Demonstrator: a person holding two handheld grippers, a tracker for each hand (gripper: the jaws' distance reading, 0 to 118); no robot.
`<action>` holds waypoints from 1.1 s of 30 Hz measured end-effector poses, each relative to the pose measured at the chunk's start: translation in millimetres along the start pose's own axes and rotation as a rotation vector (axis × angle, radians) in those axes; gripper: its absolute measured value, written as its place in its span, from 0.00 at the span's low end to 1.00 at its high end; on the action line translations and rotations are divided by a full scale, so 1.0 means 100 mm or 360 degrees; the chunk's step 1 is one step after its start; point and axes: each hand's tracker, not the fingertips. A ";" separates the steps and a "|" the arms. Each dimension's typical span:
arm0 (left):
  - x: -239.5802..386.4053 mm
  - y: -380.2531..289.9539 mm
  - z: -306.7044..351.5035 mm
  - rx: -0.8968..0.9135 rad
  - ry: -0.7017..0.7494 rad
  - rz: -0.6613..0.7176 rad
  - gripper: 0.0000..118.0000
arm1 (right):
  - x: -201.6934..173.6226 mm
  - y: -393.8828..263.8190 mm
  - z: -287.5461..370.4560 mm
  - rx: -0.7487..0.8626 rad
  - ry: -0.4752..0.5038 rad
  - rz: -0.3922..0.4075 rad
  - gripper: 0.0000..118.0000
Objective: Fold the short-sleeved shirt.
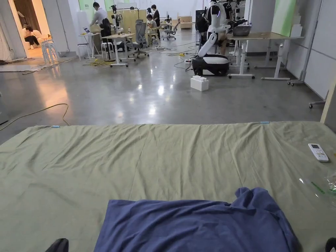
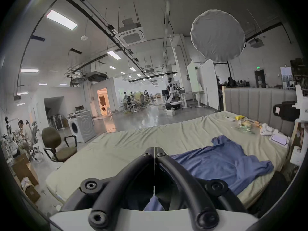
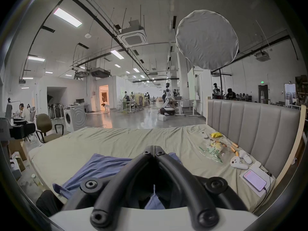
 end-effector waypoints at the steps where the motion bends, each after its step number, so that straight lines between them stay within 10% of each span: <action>1: -0.01 -0.01 0.01 0.0020 -0.0009 0.0027 0.00 | -0.03 0.03 0.01 0.0132 -0.0021 0.0114 0.00; 23: -0.38 -0.31 -0.27 -0.0225 0.0067 0.0120 0.02 | 0.02 -0.12 -0.01 0.0002 0.0007 0.0076 0.00; 27: -0.77 -0.82 -0.65 -0.0721 -0.0188 0.0468 0.54 | 0.08 -0.22 -0.01 -0.0082 0.0038 -0.0026 0.00; 33: -0.87 -1.74 -1.01 -0.1125 -0.0101 0.0540 0.56 | 0.13 -0.37 0.02 -0.0170 0.0024 -0.0060 0.00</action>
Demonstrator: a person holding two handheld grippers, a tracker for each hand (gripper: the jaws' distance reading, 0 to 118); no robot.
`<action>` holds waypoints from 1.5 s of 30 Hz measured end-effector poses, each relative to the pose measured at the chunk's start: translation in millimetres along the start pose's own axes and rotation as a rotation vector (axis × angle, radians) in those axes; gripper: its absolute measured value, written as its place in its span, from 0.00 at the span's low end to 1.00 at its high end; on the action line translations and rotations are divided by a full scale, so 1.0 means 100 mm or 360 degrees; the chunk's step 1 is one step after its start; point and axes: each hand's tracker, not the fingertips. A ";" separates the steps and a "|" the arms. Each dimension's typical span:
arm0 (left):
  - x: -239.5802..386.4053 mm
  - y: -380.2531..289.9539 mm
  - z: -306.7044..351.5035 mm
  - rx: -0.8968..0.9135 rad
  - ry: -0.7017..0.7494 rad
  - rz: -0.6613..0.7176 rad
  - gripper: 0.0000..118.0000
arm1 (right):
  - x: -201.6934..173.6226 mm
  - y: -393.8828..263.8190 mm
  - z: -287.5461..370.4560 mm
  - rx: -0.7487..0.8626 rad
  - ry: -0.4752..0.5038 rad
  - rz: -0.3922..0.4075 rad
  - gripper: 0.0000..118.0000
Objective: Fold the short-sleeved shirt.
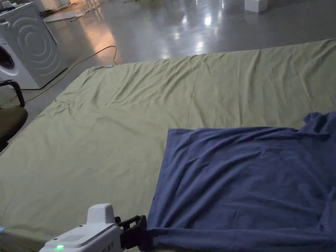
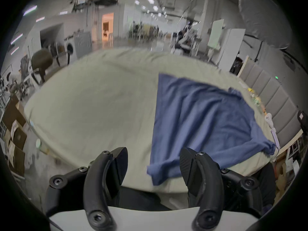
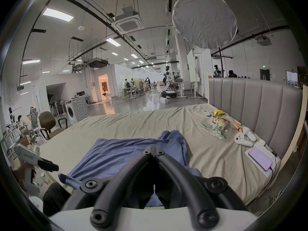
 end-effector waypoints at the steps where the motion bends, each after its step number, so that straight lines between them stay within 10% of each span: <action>1: -0.01 -0.05 -0.08 -0.0076 -0.0032 0.0010 0.56 | 0.01 -0.01 0.00 -0.0013 -0.0003 -0.0015 0.00; 8: 0.00 -0.13 -0.32 -0.0163 -0.0090 0.0095 0.55 | 0.14 -0.16 -0.01 -0.0079 -0.0024 -0.0062 0.00; 12: 0.07 -0.10 -0.50 -0.0265 -0.0193 0.0112 0.17 | 0.13 -0.16 -0.04 -0.0118 -0.0036 -0.0066 0.00; 20: 0.25 -0.06 -0.74 -0.0418 -0.0108 -0.0164 0.09 | 0.38 -0.28 -0.04 -0.0311 -0.0308 -0.0049 0.03; 23: 0.38 -0.08 -0.76 -0.0444 -0.0069 -0.0206 0.09 | 0.61 -0.55 -0.35 -0.0667 -0.0577 0.0126 0.71; 24: 0.41 -0.08 -0.75 -0.0447 -0.0061 -0.0235 0.09 | 0.75 -0.74 -0.49 -0.0781 -0.0584 0.0121 0.75; 30: 0.41 -0.11 -0.69 -0.0432 -0.0076 -0.0203 0.09 | 1.07 -1.17 -0.84 -0.0925 -0.0291 -0.0275 0.68; 33: 0.42 -0.10 -0.68 -0.0431 -0.0076 -0.0191 0.09 | 1.05 -1.23 -1.01 -0.0955 -0.0289 -0.0191 0.21; 36: 0.45 -0.12 -0.64 -0.0419 -0.0069 -0.0200 0.09 | 1.00 -1.22 -1.03 -0.0924 -0.0249 -0.0180 0.05; 45: 0.34 0.18 -0.23 0.0041 -0.0173 -0.0192 0.07 | 0.93 -0.74 -0.85 -0.0641 -0.0129 -0.0243 0.04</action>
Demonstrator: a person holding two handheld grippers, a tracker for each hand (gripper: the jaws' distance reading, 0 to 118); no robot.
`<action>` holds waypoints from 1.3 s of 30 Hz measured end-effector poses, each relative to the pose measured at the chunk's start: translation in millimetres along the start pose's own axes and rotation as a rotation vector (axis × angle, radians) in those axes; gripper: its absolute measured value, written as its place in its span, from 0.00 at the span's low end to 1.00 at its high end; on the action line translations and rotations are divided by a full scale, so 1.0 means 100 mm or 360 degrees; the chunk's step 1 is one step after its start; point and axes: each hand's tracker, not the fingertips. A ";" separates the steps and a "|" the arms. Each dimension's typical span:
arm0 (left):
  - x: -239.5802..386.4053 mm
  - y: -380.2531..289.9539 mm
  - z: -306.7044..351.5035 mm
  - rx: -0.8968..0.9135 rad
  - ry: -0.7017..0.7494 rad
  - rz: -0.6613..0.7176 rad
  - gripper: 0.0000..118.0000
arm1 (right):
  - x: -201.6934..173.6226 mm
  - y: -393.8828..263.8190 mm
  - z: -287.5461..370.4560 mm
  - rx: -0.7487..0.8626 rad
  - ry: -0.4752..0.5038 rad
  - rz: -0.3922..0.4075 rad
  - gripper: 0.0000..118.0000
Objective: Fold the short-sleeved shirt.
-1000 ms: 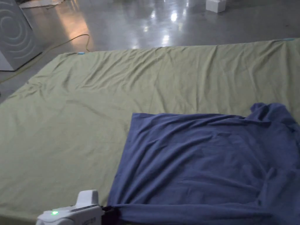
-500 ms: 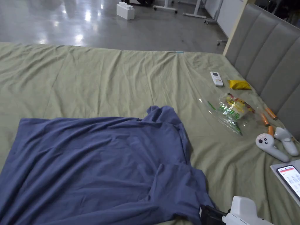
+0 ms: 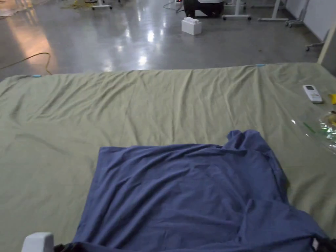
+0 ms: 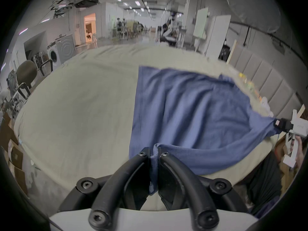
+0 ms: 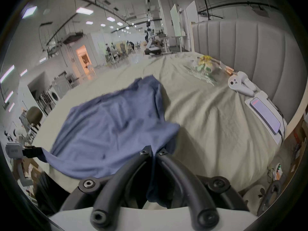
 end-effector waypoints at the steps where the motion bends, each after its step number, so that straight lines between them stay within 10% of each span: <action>1: -0.02 0.11 0.02 0.0054 -0.0015 0.0016 0.07 | 0.00 0.11 -0.03 0.0012 0.0016 -0.0012 0.04; 12: -0.27 1.35 -1.13 0.0025 0.0017 0.0137 0.09 | -0.33 1.45 -1.37 -0.0088 -0.0096 0.0092 0.04; 16: -0.29 1.37 -1.62 -0.0102 0.0097 0.0144 0.75 | -0.32 1.41 -1.92 -0.0271 -0.0212 0.0109 0.75; 31: 0.20 1.11 1.02 0.1011 0.0135 -0.0160 0.72 | -0.57 1.30 0.21 0.0668 0.0130 0.0268 0.68; 34: 0.44 0.84 1.40 0.1097 0.0183 -0.0192 0.70 | -0.75 1.04 0.70 0.0824 0.0084 0.0454 0.69; 36: 0.57 0.73 1.57 0.1093 0.0190 -0.0179 0.52 | -0.89 0.88 0.89 0.0845 -0.0036 0.0562 0.63; 39: 0.73 0.54 1.80 0.1168 0.0212 -0.0222 0.10 | -0.99 0.70 1.09 0.0857 -0.0021 0.0615 0.21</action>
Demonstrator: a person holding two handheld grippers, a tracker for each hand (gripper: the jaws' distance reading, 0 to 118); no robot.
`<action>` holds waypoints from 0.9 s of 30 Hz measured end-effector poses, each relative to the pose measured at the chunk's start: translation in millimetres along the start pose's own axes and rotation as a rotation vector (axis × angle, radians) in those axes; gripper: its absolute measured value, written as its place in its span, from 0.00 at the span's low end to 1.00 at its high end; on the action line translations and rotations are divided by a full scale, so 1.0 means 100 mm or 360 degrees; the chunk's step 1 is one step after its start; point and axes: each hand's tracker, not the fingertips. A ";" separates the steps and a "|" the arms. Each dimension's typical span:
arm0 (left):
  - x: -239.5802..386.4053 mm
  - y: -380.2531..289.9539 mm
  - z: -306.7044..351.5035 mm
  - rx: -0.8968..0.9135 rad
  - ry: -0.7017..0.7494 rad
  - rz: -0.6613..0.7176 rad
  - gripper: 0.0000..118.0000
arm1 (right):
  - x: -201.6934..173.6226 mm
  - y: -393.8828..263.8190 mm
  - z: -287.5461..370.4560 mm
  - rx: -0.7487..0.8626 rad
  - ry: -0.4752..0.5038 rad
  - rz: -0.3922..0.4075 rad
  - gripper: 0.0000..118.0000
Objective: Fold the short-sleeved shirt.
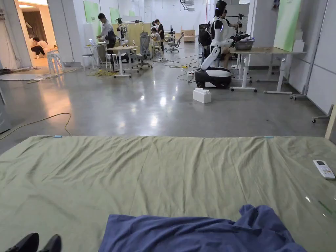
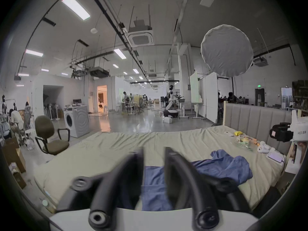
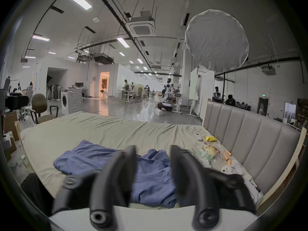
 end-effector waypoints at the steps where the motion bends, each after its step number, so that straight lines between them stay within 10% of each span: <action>1: 0.04 0.00 0.05 0.0004 0.0029 -0.0032 0.09 | -0.04 0.00 0.06 0.0002 -0.0001 -0.0010 0.13; 13: 0.19 -0.06 0.13 -0.0163 -0.0102 -0.0015 0.02 | -0.15 0.04 0.23 -0.0096 0.0023 -0.0230 0.00; 19: -0.12 -0.60 -0.52 -0.0639 -0.0130 0.0335 0.03 | -0.14 -0.06 0.15 -0.0193 0.0096 -0.0310 0.00; 23: -0.37 -1.25 -1.10 -0.0936 -0.0161 0.0634 0.45 | -0.11 -0.20 0.13 -0.0279 0.0182 -0.0399 0.00; 27: -0.43 -1.66 -1.50 -0.1051 -0.0142 0.0666 0.61 | -0.09 -0.26 0.12 -0.0346 0.0155 -0.0363 0.00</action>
